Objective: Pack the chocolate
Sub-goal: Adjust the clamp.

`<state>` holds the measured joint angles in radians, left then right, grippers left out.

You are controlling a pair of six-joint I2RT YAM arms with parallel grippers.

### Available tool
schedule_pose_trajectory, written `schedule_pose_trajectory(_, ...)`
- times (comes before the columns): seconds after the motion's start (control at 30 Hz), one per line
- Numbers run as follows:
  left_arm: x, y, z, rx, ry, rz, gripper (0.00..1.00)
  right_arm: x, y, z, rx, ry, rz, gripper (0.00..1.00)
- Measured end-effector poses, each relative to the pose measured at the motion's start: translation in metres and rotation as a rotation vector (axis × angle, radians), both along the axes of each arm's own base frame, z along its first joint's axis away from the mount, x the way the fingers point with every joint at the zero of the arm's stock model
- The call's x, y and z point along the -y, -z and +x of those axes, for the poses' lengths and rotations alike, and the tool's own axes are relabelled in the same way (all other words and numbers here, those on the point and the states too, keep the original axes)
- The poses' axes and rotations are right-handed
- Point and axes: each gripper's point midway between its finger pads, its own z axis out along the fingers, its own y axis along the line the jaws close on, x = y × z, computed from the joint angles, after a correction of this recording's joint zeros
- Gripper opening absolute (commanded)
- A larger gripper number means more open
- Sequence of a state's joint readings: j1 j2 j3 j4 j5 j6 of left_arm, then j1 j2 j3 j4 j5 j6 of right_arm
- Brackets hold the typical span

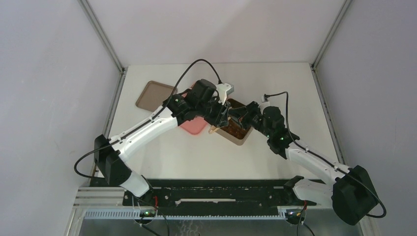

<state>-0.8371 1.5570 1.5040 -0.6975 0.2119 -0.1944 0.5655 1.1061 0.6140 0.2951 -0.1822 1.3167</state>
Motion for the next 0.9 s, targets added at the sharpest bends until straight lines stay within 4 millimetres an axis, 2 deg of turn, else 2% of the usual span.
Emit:
schedule_pose_trajectory(0.2,-0.006,-0.006,-0.001,0.045,-0.034,-0.024,0.54,0.003,-0.008,-0.005,0.001,0.011,0.018,0.0)
schedule_pose_trajectory(0.33,-0.009,-0.01,-0.005,0.09,-0.052,-0.056,0.57,0.007,-0.014,-0.008,0.001,0.025,0.032,0.0)
schedule_pose_trajectory(0.53,-0.02,-0.006,-0.01,0.129,-0.084,-0.069,0.58,0.01,-0.015,-0.006,-0.022,0.056,0.05,0.0)
schedule_pose_trajectory(0.9,-0.021,-0.008,-0.003,0.194,-0.127,-0.086,0.58,0.012,-0.014,-0.004,-0.052,0.083,0.069,0.0)
